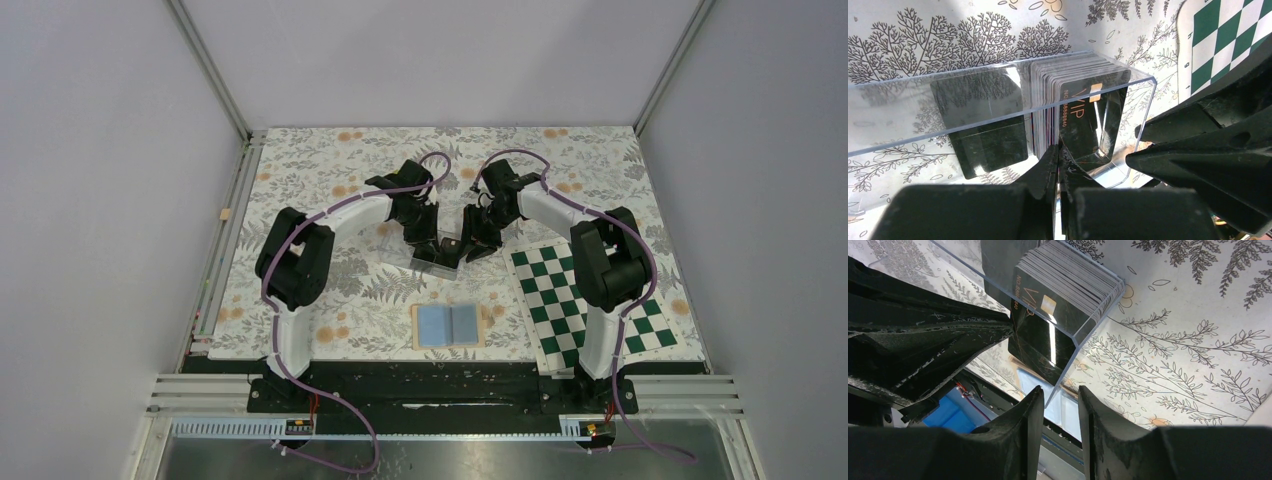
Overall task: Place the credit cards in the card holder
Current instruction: Pick up the credit card from the storage box.
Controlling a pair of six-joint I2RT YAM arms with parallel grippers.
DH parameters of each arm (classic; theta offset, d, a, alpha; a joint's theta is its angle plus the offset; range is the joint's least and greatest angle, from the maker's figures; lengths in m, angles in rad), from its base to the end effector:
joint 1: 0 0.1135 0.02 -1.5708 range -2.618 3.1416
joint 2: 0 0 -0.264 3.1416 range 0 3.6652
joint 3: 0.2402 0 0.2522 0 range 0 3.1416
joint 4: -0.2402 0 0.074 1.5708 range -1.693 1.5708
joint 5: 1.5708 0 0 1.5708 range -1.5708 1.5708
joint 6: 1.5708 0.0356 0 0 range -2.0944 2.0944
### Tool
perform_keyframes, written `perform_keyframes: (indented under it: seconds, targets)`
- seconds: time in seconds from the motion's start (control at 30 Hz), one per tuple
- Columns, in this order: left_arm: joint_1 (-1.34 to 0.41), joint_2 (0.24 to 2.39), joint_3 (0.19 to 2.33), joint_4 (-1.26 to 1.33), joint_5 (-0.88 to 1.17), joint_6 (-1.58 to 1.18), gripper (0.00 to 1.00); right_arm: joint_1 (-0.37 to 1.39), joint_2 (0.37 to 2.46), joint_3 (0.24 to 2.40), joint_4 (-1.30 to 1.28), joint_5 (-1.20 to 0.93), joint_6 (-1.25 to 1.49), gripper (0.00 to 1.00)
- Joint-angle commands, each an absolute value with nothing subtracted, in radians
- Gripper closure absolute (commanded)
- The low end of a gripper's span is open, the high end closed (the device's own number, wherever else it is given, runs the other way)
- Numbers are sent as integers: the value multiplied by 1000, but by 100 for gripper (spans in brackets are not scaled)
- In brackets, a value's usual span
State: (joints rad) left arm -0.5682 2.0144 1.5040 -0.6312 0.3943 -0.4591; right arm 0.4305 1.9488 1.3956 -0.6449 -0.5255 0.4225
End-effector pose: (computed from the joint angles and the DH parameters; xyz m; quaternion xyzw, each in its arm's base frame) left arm 0.3473 -0.2380 0.1875 0.0939 0.9544 -0.2693 0.0878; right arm 0.3520 0.1813 0.1836 -0.0519 0.9488 0.3064 0.0573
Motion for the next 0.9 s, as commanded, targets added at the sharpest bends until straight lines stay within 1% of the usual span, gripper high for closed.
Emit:
perform_keyframes:
  seconds: [0.0,0.23,0.5,0.7,0.87]
  targets:
    - [-584,2009,1553,-619,390,-441,100,439,1953,1391,-646,-550,417,62]
    - [-596,1977,1561,-621,385,-441,100,439,1954,1390,-647,-551,417,62]
    - [-606,1961,1578,-657,351,-424,91,438,1956,1389,-646,-552,417,62]
    - [-618,1979,1602,-712,304,-393,80,439,1954,1388,-646,-555,416,62]
    - [-622,2013,1625,-736,288,-380,78,439,1950,1387,-647,-554,417,62]
